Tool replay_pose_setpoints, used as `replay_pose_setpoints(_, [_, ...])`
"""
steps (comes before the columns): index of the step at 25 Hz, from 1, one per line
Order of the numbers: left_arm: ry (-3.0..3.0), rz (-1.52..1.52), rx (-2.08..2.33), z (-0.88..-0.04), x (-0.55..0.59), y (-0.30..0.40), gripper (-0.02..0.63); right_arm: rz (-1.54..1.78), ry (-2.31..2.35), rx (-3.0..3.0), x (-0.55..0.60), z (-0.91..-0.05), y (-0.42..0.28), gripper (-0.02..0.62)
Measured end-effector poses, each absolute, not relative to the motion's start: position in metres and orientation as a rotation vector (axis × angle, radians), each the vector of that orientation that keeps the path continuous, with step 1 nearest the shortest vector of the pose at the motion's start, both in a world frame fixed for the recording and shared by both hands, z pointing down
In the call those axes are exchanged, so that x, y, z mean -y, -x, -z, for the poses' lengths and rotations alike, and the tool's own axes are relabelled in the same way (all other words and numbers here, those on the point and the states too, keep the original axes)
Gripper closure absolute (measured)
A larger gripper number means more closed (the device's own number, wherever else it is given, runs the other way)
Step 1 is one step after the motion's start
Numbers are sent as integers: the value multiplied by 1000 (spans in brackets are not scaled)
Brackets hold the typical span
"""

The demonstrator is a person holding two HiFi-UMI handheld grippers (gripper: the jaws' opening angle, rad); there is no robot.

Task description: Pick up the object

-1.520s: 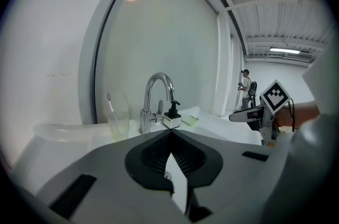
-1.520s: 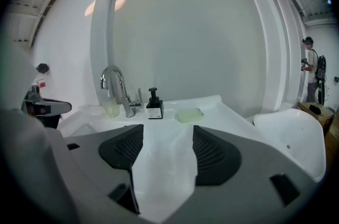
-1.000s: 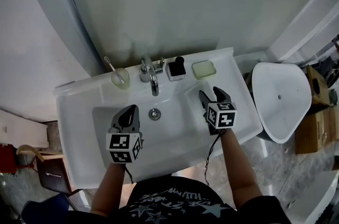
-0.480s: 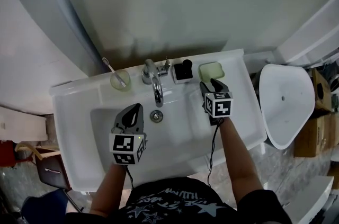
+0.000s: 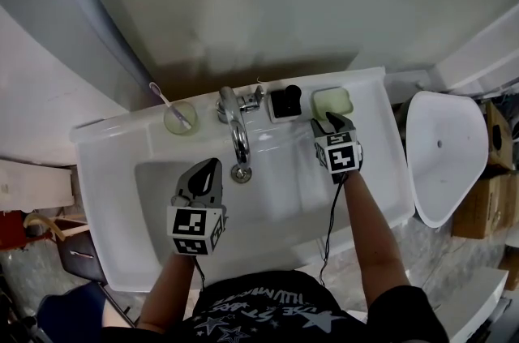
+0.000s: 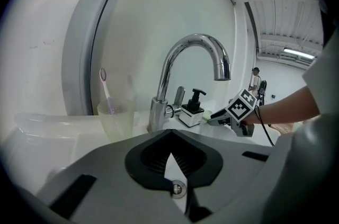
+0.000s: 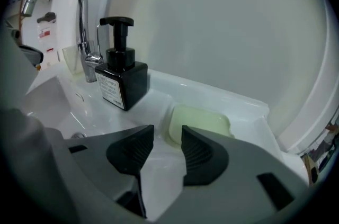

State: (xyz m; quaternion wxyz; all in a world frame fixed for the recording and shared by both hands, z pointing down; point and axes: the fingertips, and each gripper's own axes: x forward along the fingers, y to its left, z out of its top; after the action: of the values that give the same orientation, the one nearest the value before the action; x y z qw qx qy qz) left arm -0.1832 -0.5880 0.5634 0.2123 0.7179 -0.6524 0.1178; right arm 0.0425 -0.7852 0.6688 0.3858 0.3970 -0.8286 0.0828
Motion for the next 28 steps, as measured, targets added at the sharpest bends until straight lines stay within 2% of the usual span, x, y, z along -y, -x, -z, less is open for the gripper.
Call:
replay_pose_setpoints(9, [-1963,-326,1816,-571,587,186,591,-100,-894,2092,781,-669,-36,446])
replay_pose_setpoints(11, [-1962,-322,1818,-570,586,186,591,-71,-872,2061,781,-672,-39,472])
replay_pose_setpoints(18, [-1942,-324,1824,-571,581,189,591,58,-796,1977,782,-677,-43,481])
replay_pose_setpoints(22, [-1944,-321,1826,-571,581,188,591,140,-729,1905,780,-683,-44,553])
replay_pose_setpoints(28, [-1952,-319,1832,-567,579,187,591,113,-724,1917,772,-683,-49,555])
